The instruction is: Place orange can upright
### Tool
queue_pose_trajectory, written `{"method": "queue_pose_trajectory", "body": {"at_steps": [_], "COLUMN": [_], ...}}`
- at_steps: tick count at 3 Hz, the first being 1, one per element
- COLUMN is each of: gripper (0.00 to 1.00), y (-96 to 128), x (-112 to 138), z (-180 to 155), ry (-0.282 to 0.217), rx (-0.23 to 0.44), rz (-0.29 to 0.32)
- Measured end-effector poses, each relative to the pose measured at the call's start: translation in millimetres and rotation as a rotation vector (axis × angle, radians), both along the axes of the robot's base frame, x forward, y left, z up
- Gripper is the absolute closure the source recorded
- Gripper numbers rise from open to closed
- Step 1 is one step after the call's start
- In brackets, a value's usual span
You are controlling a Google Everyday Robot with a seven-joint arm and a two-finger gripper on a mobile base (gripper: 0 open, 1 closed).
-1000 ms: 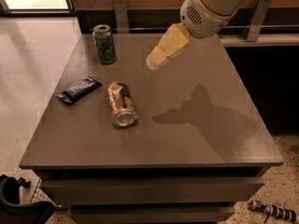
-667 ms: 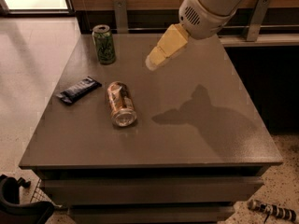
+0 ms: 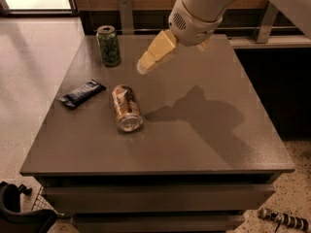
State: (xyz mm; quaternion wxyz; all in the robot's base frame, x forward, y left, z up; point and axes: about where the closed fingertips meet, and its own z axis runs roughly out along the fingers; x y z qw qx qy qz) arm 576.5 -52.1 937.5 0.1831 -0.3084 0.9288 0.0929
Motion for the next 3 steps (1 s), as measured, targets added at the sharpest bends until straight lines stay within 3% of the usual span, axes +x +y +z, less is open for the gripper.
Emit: {"method": "queue_pose_trajectory", "body": {"at_steps": [1,2,3], "gripper": [0.00,0.00,0.00], "y": [26,51,65], "x": [4,-3,-8], "z": [-19,-37,-48], "ry": [0.115,0.248,0.308], "rx": [-0.057,-0.154,-0.198], "rz": [-0.042,-0.067,-0.094]}}
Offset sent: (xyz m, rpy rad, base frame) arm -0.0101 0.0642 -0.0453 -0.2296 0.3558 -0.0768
